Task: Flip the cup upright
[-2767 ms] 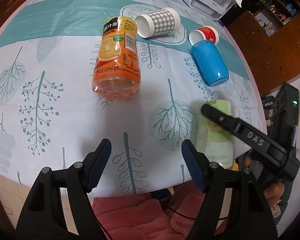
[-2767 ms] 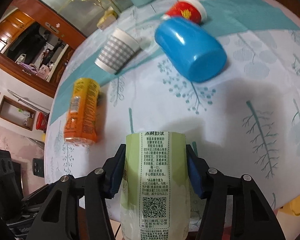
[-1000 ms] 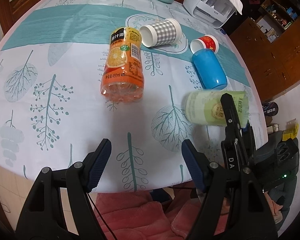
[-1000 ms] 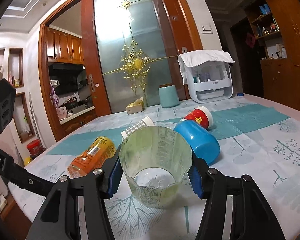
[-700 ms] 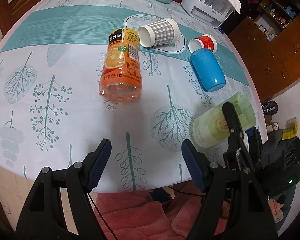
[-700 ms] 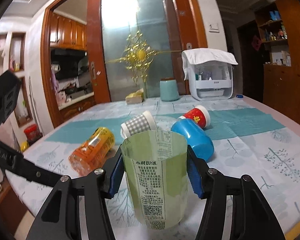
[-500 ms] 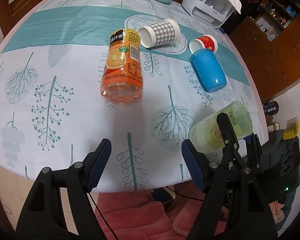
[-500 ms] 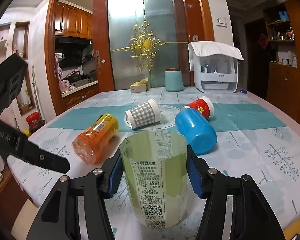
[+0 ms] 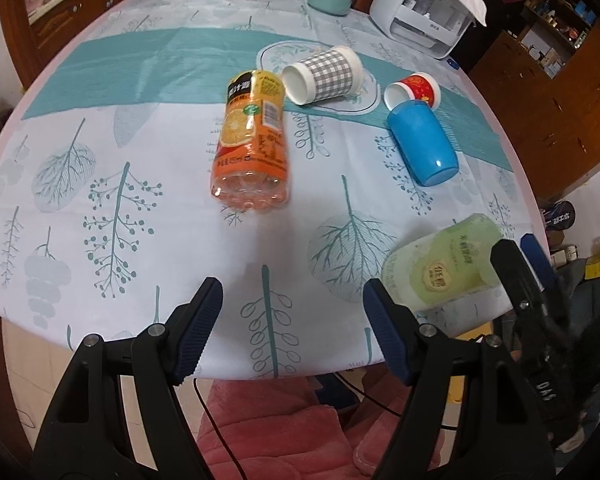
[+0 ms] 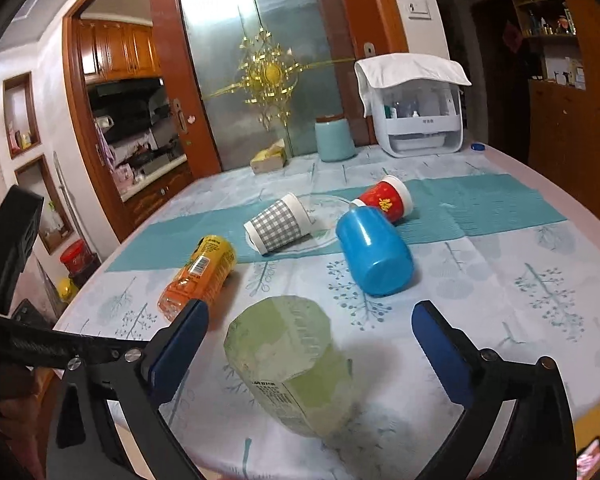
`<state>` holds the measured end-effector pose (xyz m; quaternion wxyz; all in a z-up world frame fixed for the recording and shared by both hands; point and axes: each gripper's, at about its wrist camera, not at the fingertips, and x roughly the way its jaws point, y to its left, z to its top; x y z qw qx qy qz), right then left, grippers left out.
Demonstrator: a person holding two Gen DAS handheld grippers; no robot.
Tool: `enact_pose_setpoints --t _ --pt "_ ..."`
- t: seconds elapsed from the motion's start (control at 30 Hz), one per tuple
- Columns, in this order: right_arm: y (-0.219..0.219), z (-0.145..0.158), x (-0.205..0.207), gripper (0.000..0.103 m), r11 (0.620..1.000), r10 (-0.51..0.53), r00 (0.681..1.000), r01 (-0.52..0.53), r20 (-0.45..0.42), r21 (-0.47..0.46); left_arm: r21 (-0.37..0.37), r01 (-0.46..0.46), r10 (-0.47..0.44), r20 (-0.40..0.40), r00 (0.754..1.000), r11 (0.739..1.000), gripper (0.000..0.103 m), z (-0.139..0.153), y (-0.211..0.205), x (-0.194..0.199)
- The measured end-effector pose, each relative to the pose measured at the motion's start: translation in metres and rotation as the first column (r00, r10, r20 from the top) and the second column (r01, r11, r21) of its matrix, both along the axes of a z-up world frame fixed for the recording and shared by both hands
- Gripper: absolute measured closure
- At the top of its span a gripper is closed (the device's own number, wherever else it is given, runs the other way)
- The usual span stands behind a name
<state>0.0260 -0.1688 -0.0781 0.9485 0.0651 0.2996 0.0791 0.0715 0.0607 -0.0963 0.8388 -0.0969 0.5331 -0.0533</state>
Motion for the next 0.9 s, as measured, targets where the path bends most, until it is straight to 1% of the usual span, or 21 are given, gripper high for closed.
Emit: enact_pose_setpoints --t 0.07,0.1,0.17,0.2,0.33,0.37,0.4,0.43,0.5,0.63,0.73,0.8,0.9 --pt "0.0 0.011 -0.001 0.0 0.998 -0.019 0.998 0.015 -0.055 -0.069 0.025 0.012 -0.012 0.023 1.0 1.0 0.033 0.007 -0.007 -0.006" --pt "-0.001 0.015 -0.003 0.0 0.992 -0.048 0.995 0.038 -0.09 -0.117 0.037 0.014 -0.015 0.033 0.999 0.999 0.033 0.011 -0.01 -0.009" --pt "-0.005 0.022 -0.005 0.0 0.987 -0.083 0.987 0.062 -0.138 -0.148 0.061 0.015 -0.019 0.06 0.998 0.998 0.033 0.02 -0.015 -0.015" --pt "-0.008 0.026 -0.007 0.0 0.988 -0.089 0.983 0.067 -0.159 -0.139 0.072 0.012 -0.017 0.077 0.997 0.997 0.033 0.025 -0.018 -0.018" --pt "-0.031 0.036 -0.021 0.0 0.993 -0.113 0.956 0.104 -0.269 -0.049 0.094 -0.003 -0.01 0.131 0.991 0.996 0.032 0.042 -0.026 -0.032" --pt "-0.035 0.038 -0.023 0.0 0.994 -0.106 0.951 0.1 -0.291 -0.033 0.1 -0.012 -0.003 0.144 0.99 0.995 0.029 0.047 -0.028 -0.036" --pt "-0.039 0.04 -0.027 0.0 0.996 -0.087 0.947 0.088 -0.309 -0.01 0.11 -0.019 0.002 0.156 0.988 0.994 0.023 0.052 -0.03 -0.04" --pt "-0.042 0.044 -0.033 0.0 0.998 -0.059 0.948 0.067 -0.313 0.013 0.12 -0.024 0.004 0.167 0.986 0.992 0.02 0.057 -0.033 -0.043" --pt "-0.045 0.052 -0.044 0.0 0.999 -0.033 0.956 0.044 -0.293 0.031 0.142 -0.034 0.006 0.197 0.98 0.989 0.019 0.066 -0.04 -0.051" --pt "-0.047 0.076 -0.066 0.0 0.997 -0.076 0.973 0.072 -0.216 -0.027 0.147 -0.051 0.014 0.245 0.969 0.988 0.018 0.083 -0.052 -0.068" --pt "-0.047 0.096 -0.085 0.0 0.997 -0.06 0.985 0.053 -0.16 -0.049 0.165 -0.065 0.018 0.272 0.962 0.984 0.011 0.092 -0.06 -0.079" --pt "-0.046 0.107 -0.095 0.0 0.999 -0.039 0.99 0.033 -0.134 -0.04 0.181 -0.079 0.023 0.292 0.956 0.98 0.004 0.097 -0.065 -0.088" --pt "-0.044 0.114 -0.108 0.0 1.0 -0.009 0.993 0.007 -0.117 -0.015 0.219 -0.1 0.026 0.318 0.948 0.971 0.001 0.101 -0.071 -0.098"
